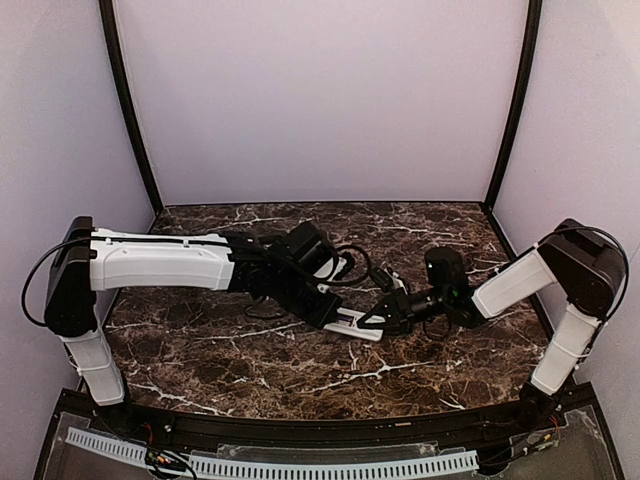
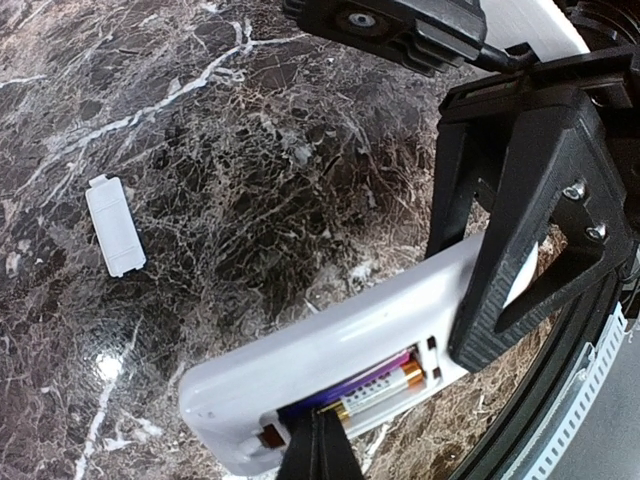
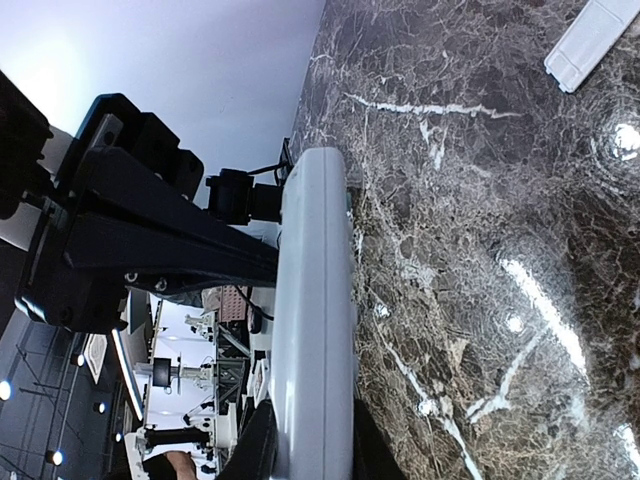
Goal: Load the batteries into the remote control
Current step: Press the battery in the battery compartment.
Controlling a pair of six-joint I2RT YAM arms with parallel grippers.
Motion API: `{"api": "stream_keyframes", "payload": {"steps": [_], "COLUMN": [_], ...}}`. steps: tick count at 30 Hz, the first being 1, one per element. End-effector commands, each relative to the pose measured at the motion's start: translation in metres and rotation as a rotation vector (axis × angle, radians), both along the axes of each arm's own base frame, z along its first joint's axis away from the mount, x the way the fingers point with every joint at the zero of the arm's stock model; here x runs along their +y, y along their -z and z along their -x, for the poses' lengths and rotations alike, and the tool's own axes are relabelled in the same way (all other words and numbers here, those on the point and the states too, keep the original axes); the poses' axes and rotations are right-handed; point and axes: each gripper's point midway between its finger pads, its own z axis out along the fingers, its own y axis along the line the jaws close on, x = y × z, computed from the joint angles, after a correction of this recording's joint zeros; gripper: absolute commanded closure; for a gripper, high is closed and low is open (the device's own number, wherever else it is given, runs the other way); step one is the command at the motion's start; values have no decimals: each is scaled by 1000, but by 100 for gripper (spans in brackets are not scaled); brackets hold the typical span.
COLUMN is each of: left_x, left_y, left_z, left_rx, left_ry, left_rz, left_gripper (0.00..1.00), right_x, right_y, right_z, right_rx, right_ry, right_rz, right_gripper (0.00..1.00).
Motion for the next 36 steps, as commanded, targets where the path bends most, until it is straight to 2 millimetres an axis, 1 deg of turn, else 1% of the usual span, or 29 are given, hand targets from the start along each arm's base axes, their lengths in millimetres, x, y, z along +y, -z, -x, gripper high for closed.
{"api": "stream_keyframes", "payload": {"steps": [1,5,8,11,13,15,16,17,18,20,21,22,23,24,28,32,36], "left_x": [-2,-5,-3,-3,-5,-6,-6,-4,-3,1,3,5,5,6,5,-4,-13], "left_y": [6,8,11,8,0,-9,-12,-20,-24,-35,-43,-44,-48,-48,-44,-30,-22], "left_z": [8,8,4,3,3,2,1,0,-2,-4,-5,-5,-5,-5,-6,-2,2], "left_rx": [39,40,21,6,-8,-37,-50,-72,-84,-117,-132,-143,-151,-156,-151,-99,-79], "left_ry": [22,21,12,15,27,39,42,49,47,71,73,85,89,97,99,102,117], "left_rz": [-14,-15,-48,-58,-37,-6,-2,8,10,19,33,30,40,37,34,47,56], "left_gripper": [100,100,100,100,99,96,92,89,84,77,74,69,67,66,69,75,79], "right_x": [7,9,9,9,8,4,2,0,-3,-7,-9,-10,-11,-11,-11,-10,-8], "right_y": [-32,-37,-37,-33,-28,-22,-19,-18,-16,-13,-11,-11,-11,-12,-15,-20,-26], "right_z": [4,8,9,8,8,6,5,5,3,2,2,2,1,1,1,-1,-2], "right_rx": [-113,-127,-130,-122,-113,-100,-91,-88,-83,-86,-88,-95,-101,-112,-123,-127,-126], "right_ry": [-56,-77,-84,-79,-72,-61,-56,-55,-49,-43,-43,-44,-42,-43,-46,-46,-50], "right_rz": [-104,-123,-124,-110,-97,-85,-80,-78,-75,-62,-54,-46,-37,-33,-26,-34,-44], "right_gripper": [100,100,100,100,100,100,100,100,100,100,100,100,100,100,100,100,100]}}
